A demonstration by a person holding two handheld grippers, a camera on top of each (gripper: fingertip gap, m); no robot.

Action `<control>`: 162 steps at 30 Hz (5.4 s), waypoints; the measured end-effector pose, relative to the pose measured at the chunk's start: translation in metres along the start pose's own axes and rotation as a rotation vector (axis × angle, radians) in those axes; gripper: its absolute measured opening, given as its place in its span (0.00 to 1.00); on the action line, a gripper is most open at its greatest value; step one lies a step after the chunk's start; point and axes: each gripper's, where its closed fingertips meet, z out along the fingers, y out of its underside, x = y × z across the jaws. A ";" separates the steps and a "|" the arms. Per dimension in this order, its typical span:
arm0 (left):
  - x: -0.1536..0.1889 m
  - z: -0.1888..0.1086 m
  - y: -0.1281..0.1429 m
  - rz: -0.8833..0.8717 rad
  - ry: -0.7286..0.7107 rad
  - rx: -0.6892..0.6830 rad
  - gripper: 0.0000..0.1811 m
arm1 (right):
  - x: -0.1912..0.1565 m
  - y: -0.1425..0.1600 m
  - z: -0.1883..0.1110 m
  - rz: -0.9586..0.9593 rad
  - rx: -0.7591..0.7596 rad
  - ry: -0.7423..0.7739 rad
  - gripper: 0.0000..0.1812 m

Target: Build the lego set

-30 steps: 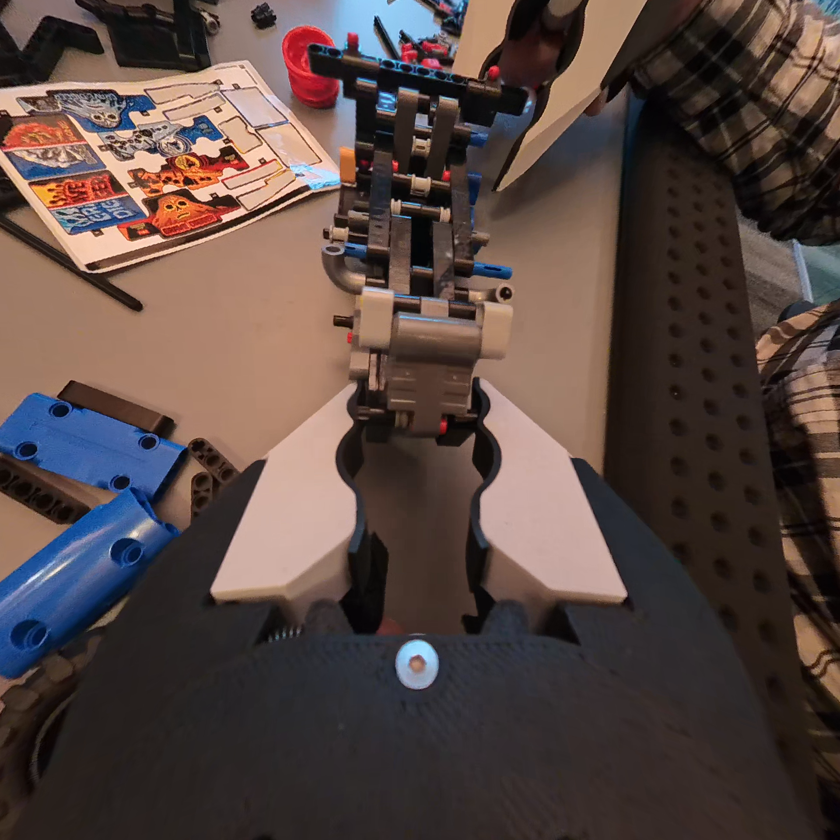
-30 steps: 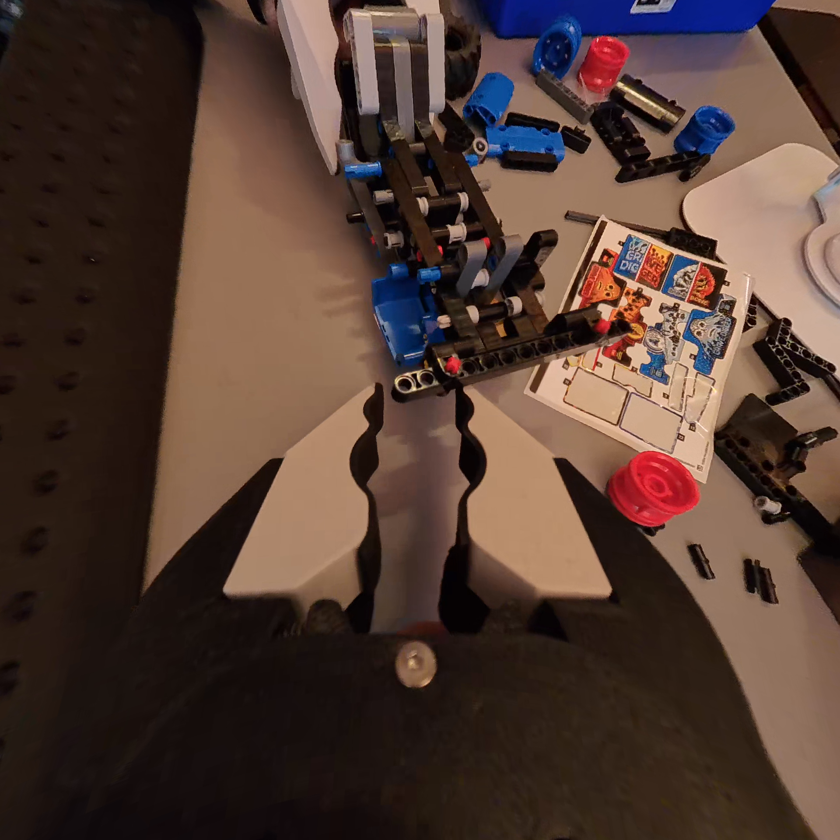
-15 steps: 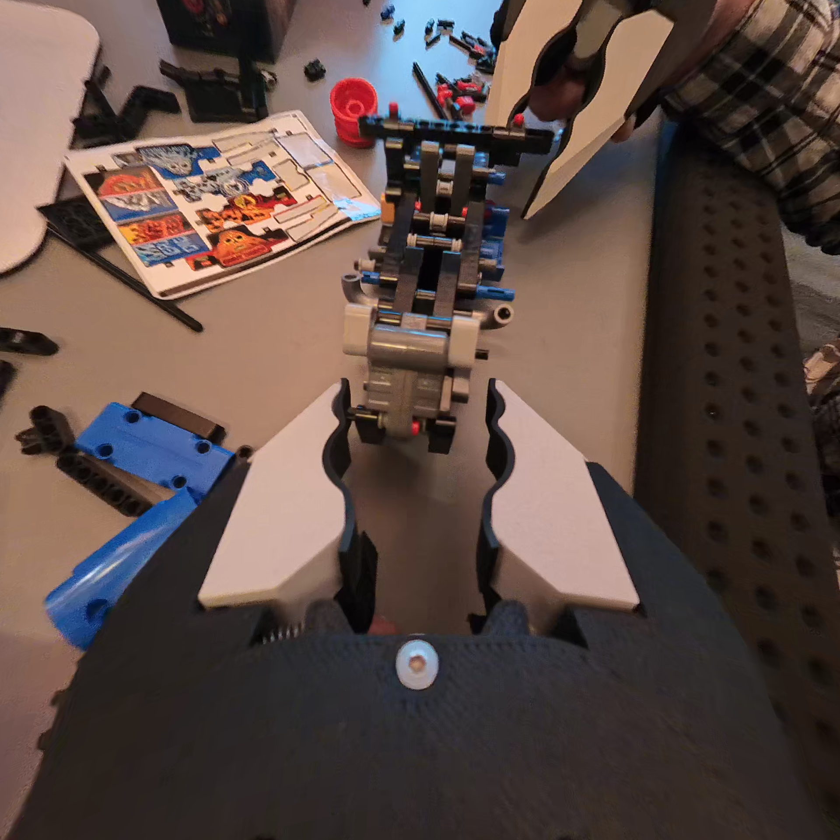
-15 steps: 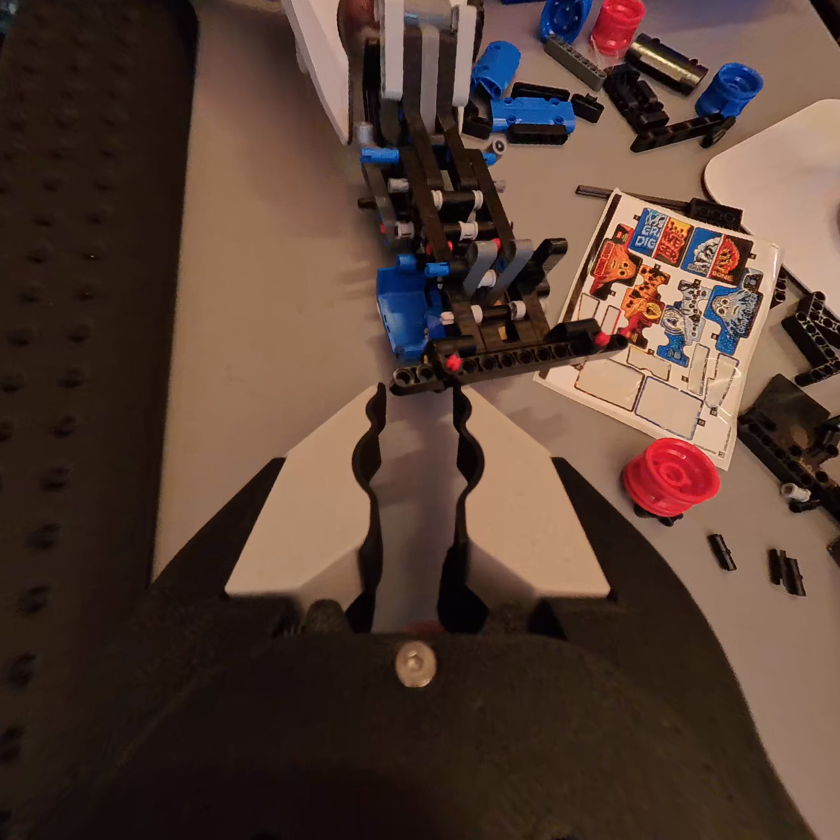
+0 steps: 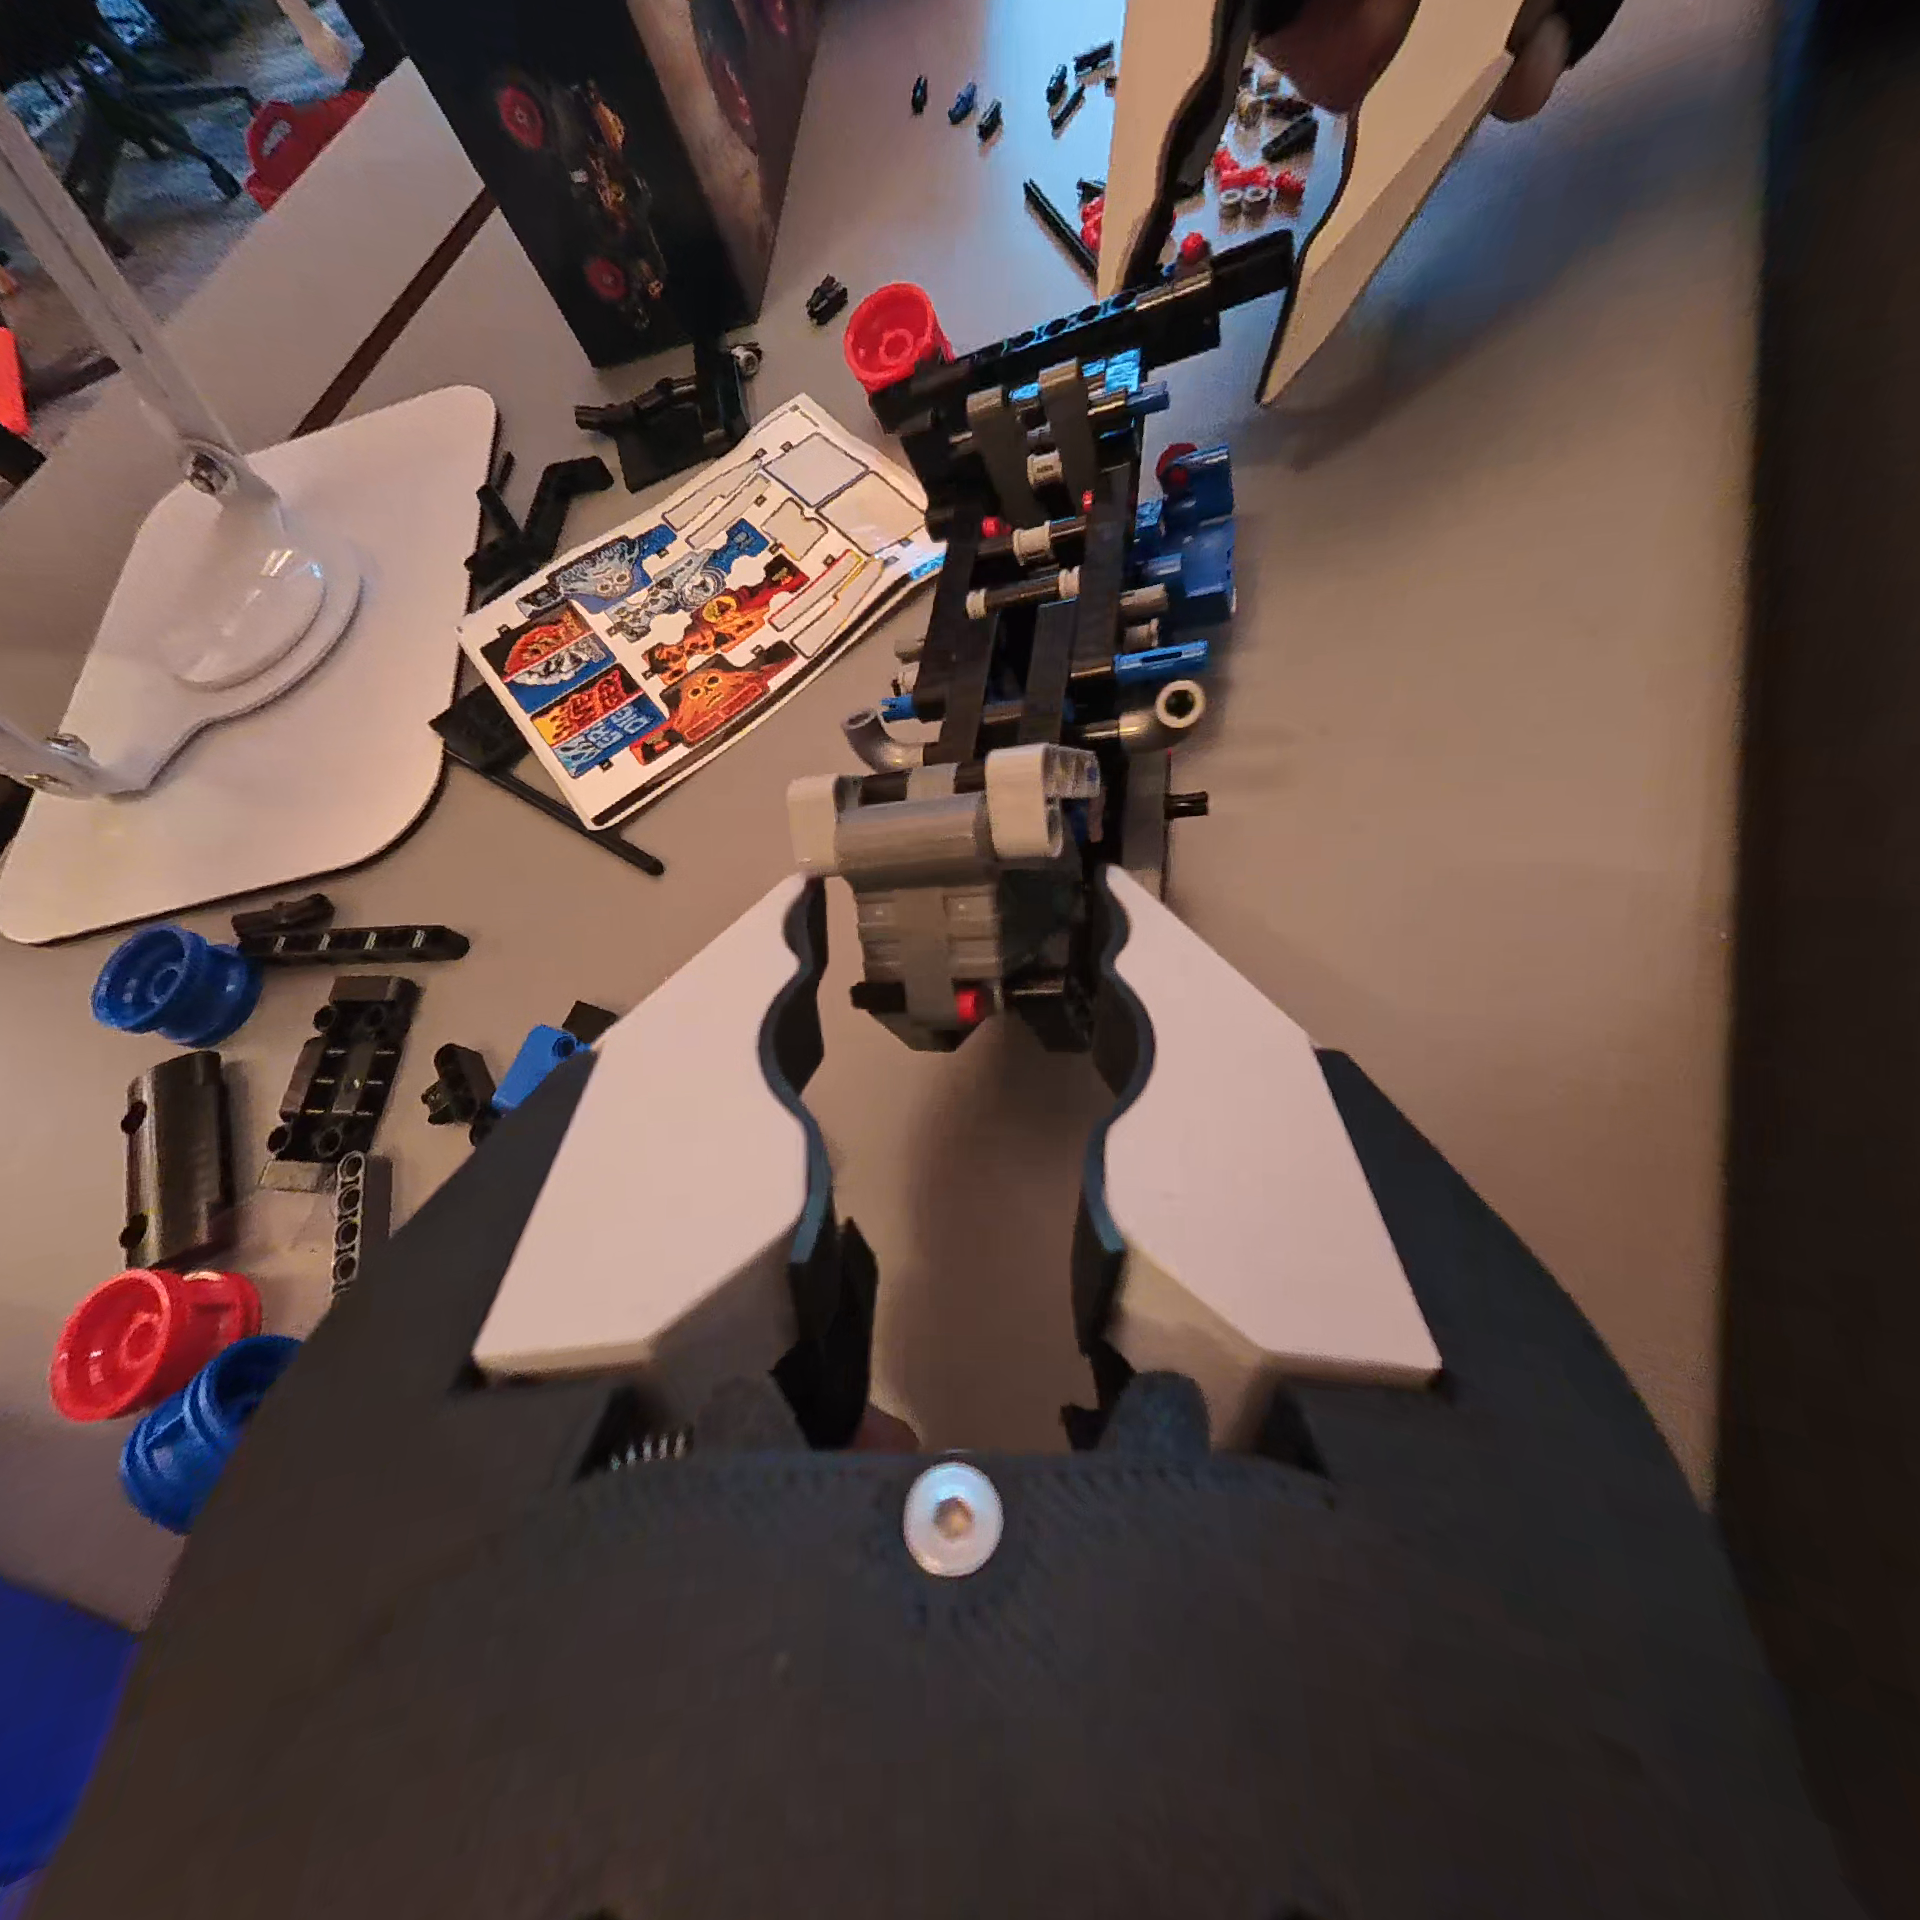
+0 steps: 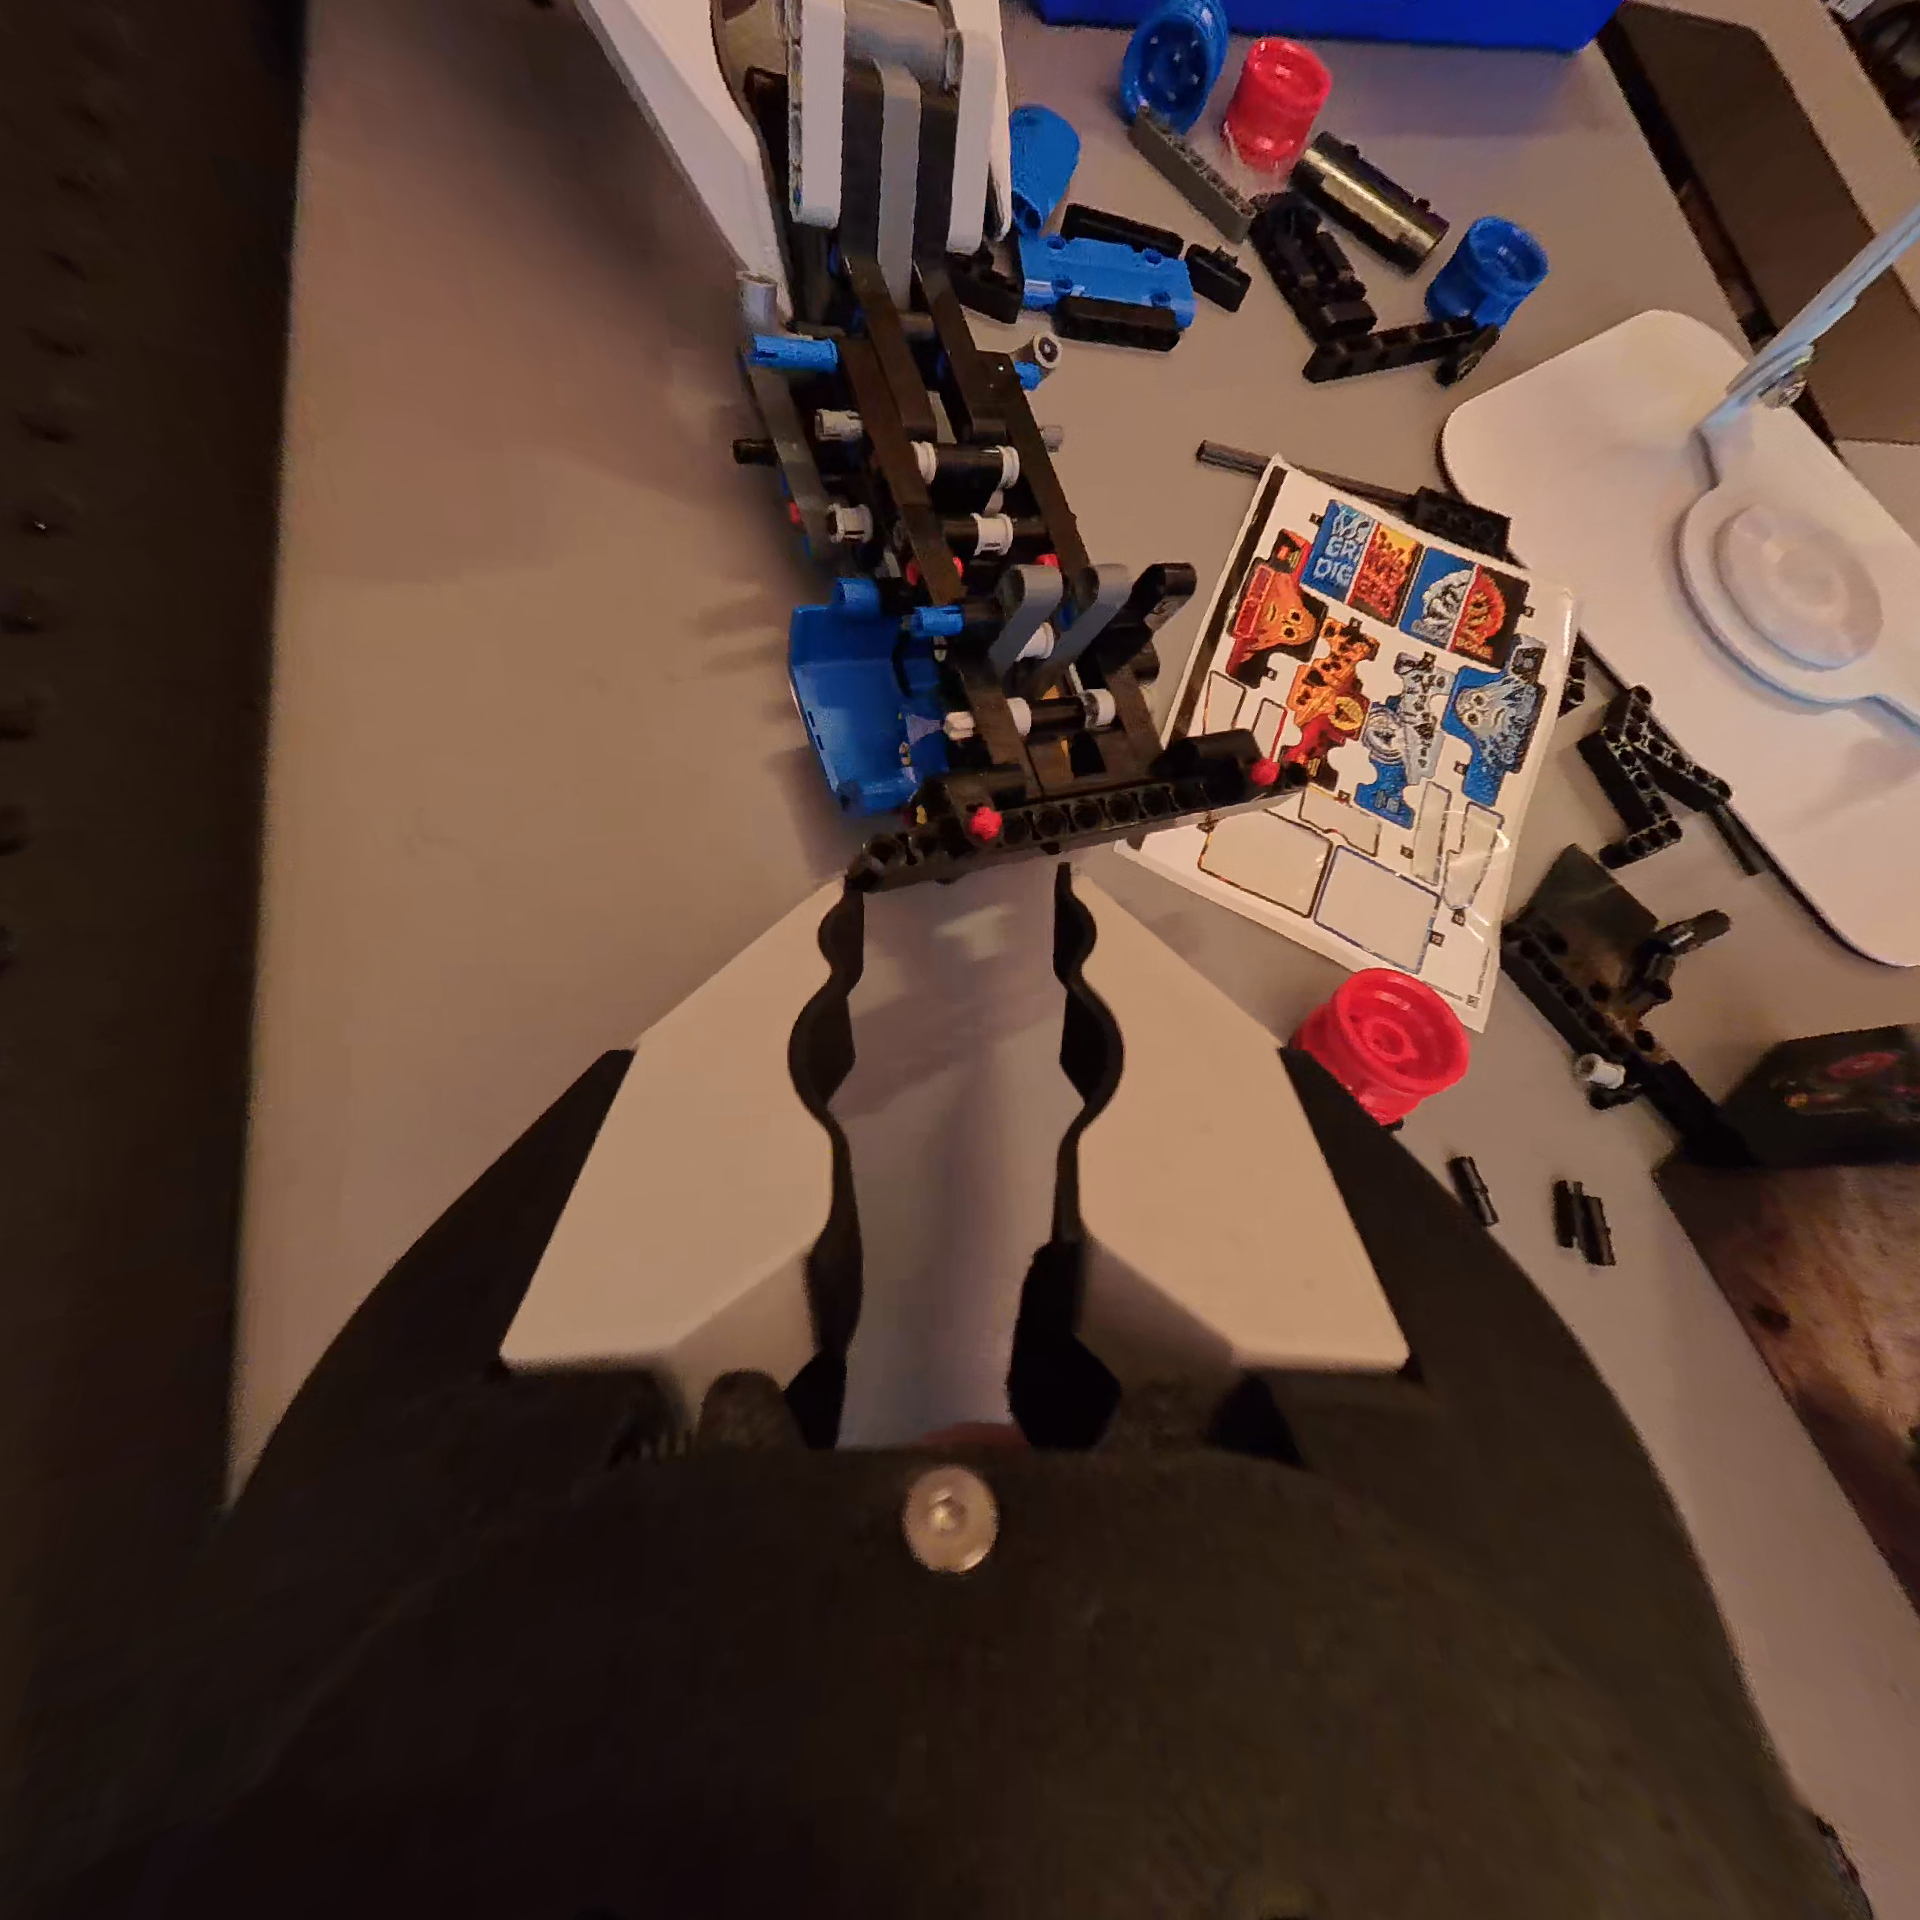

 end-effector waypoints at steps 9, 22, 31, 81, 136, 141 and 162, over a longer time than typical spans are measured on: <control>0.002 -0.002 -0.002 -0.056 0.036 0.023 0.25 | 0.001 -0.006 -0.003 -0.008 0.034 0.007 0.17; 0.019 -0.016 -0.013 -0.333 0.289 0.105 0.19 | -0.016 -0.016 -0.016 0.045 0.106 -0.119 0.17; 0.028 -0.011 -0.007 -0.350 0.331 0.064 0.16 | -0.020 -0.015 -0.015 0.084 0.103 -0.166 0.14; 0.031 -0.009 -0.003 -0.352 0.347 0.035 0.17 | -0.012 -0.020 -0.015 0.150 0.185 -0.179 0.05; 0.026 -0.007 -0.005 -0.219 0.265 0.051 0.21 | -0.013 -0.011 -0.004 -0.174 0.081 -0.008 0.17; 0.045 -0.012 -0.013 -0.336 0.411 0.062 0.20 | -0.029 -0.014 -0.017 -0.092 0.110 -0.135 0.15; 0.051 -0.003 -0.013 -0.429 0.442 0.027 0.20 | -0.004 0.005 -0.009 0.073 0.026 -0.079 0.18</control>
